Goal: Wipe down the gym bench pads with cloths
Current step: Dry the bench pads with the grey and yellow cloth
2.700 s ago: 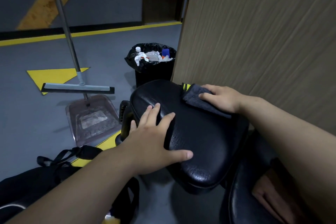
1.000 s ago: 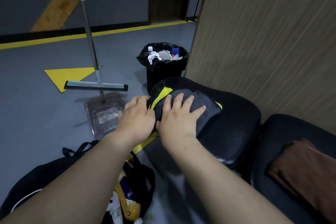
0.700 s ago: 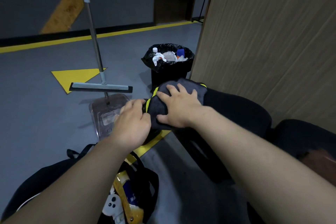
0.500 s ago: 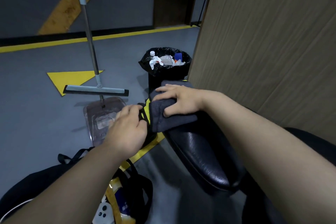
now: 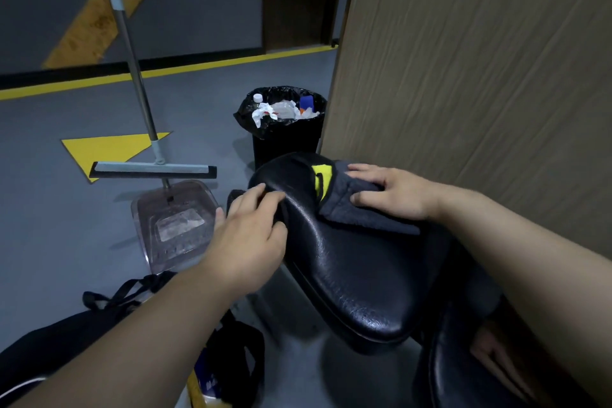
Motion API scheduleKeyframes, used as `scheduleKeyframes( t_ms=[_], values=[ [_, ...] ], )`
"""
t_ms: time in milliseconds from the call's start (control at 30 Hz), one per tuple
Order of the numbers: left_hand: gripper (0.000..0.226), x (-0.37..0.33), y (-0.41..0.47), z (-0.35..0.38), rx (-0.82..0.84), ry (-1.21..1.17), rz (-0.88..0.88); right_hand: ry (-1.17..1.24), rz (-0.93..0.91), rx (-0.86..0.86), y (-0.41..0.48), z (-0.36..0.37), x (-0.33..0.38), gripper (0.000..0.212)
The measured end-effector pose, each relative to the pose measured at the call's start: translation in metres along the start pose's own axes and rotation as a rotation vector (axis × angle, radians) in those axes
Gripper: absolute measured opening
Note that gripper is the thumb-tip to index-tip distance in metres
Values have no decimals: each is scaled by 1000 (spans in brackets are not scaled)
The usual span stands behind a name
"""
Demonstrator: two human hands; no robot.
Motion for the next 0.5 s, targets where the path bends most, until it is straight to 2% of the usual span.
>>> scheduleKeyframes(
  t_ms=[100,200,300,400,500],
  values=[
    [47,-17,0,5,7,15,78,-150,156,-102,-30,9,-14,59],
    [44,-27,1,11,32,25,126,-153,257,-133,-59,24,-13,73],
    [43,-32,2,20,82,55,132,-120,404,-186,-87,43,-1,65],
    [43,-34,4,24,103,68,115,-86,538,-284,-106,69,26,67],
    [41,-33,6,23,71,70,112,-106,554,-250,-95,79,45,70]
  ],
)
Point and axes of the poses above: each hand's wrist, its own y-axis towards the middle knuckle, its own z-axis out of the palm, x = y × z, the point moved 5 cm from there along y, towards the middle knuckle, and after that the axes turned 12 degrees about x, right-handed, at the moved point
